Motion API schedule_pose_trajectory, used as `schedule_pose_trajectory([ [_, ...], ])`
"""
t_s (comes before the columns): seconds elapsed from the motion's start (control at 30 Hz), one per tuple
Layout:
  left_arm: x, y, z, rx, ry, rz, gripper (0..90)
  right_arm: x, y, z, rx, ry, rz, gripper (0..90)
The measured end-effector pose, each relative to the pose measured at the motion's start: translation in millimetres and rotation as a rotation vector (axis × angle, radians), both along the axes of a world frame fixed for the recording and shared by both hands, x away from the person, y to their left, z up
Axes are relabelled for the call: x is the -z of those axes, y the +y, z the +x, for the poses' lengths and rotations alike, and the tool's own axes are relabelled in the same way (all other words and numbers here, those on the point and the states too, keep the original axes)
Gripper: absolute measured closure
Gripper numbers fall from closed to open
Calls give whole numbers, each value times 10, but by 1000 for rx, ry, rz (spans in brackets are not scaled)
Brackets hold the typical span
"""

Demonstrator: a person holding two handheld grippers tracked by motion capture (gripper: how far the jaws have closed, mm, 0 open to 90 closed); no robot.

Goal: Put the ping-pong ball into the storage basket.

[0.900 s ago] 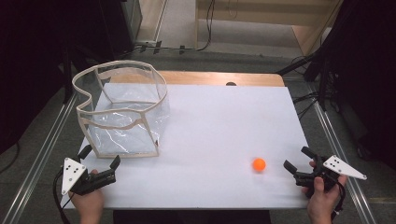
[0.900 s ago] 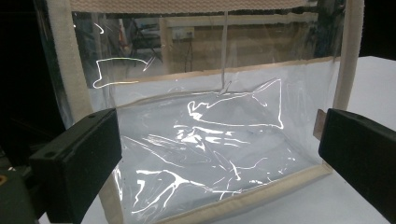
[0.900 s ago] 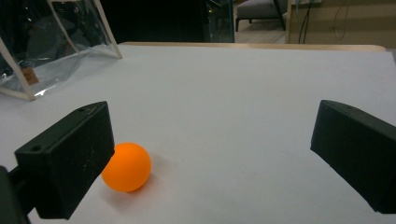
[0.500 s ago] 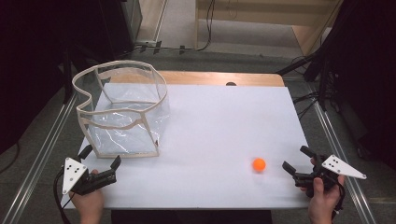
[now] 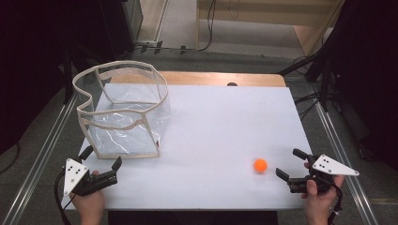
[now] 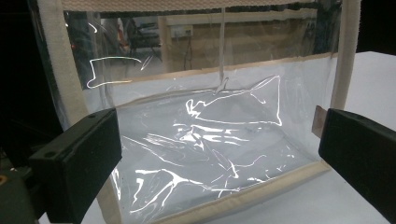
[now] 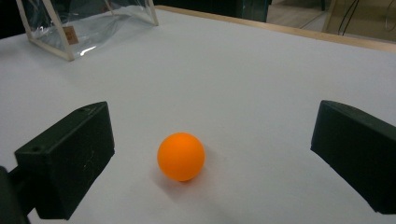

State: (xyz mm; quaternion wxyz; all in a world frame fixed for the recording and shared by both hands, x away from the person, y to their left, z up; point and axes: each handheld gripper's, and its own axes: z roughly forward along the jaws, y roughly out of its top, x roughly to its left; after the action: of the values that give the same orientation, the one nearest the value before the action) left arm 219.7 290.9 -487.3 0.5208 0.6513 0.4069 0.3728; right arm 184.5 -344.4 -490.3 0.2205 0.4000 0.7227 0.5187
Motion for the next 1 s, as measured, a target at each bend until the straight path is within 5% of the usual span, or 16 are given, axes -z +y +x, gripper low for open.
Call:
schedule_pose_trajectory([
  [0.47,6,-18,-24,6,-2,16,1,-95,176,67,-43,50,-83,0],
  [1.0,8,-23,-32,10,-2,20,1,-32,381,316,-146,248,-193,0],
])
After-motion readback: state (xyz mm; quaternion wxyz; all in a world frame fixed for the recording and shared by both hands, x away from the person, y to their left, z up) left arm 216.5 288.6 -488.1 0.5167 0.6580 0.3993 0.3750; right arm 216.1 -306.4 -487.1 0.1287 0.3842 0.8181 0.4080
